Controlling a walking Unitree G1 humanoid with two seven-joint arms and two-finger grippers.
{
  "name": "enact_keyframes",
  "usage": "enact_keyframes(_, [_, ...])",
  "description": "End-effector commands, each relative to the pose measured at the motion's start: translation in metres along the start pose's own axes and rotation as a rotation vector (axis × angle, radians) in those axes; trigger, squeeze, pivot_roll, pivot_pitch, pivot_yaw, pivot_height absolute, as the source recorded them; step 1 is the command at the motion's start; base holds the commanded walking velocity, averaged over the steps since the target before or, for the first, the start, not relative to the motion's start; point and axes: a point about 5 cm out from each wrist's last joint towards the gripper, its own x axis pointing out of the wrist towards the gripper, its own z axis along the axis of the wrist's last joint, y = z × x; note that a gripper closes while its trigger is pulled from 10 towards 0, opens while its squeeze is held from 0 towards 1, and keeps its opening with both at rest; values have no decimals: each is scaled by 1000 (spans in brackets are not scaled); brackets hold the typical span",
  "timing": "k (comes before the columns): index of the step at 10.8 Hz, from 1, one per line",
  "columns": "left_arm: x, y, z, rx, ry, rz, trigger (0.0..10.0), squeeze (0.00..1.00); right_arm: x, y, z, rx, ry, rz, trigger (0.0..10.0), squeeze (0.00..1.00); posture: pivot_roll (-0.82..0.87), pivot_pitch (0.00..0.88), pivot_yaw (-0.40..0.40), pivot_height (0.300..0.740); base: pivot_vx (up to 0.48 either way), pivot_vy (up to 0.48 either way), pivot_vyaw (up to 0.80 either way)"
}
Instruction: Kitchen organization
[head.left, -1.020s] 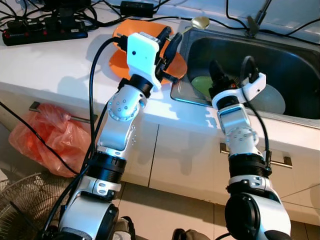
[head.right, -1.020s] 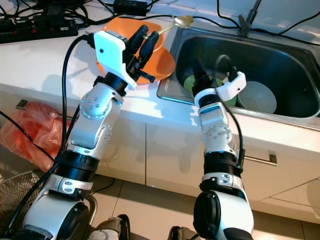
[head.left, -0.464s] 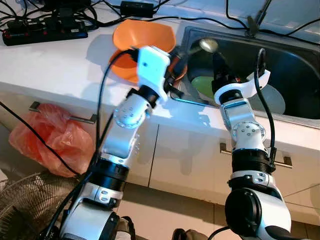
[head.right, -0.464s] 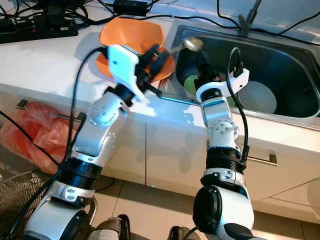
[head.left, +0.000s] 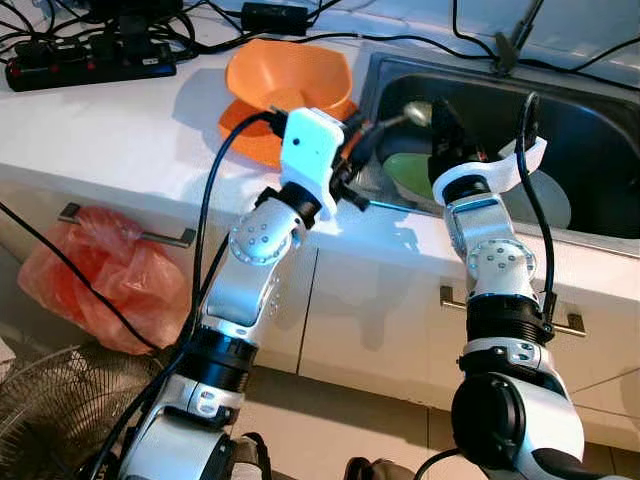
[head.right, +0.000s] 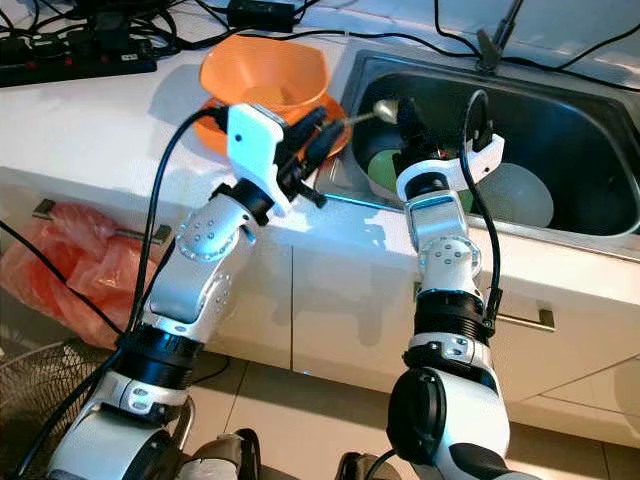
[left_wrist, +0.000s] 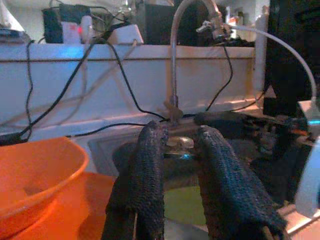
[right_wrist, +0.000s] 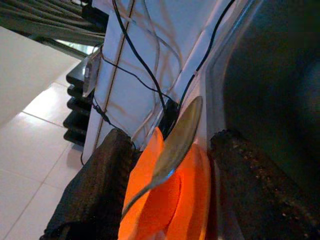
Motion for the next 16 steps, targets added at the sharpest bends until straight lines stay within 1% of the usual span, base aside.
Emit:
enact_keyframes(1, [-1,-8,1,-2,3,-48,10000,0,2,6,11,-15,-46,8,10000,0,58,103,-86,740,0,0,0])
enact_keyframes(2, [-2,-10,0,-9,12,-61,10000,0,3,6,11,-10,-49,9,10000,0,58,109,-90,740,0,0,0])
enact_keyframes(4, [-3,-11,-1,-13,18,-63,10000,0,2,6,11,-36,-52,-1,10000,0,60,112,-91,740,0,0,0])
enact_keyframes(6, [-5,-11,-1,-16,28,-68,10000,0,3,6,9,-30,-54,-3,10000,0,64,115,-92,740,0,0,0])
enact_keyframes(9, [-5,-11,0,-28,21,-70,10000,0,2,4,8,-28,-52,-4,10000,0,63,117,-92,740,0,0,0])
enact_keyframes(12, [-4,-9,7,-44,-21,-47,10000,0,1,2,7,-23,-48,-11,10000,0,65,121,-93,740,0,0,0])
enact_keyframes(16, [-4,-9,6,-47,-16,-53,10000,0,1,2,7,-22,-48,-15,10000,0,65,121,-96,740,0,0,0])
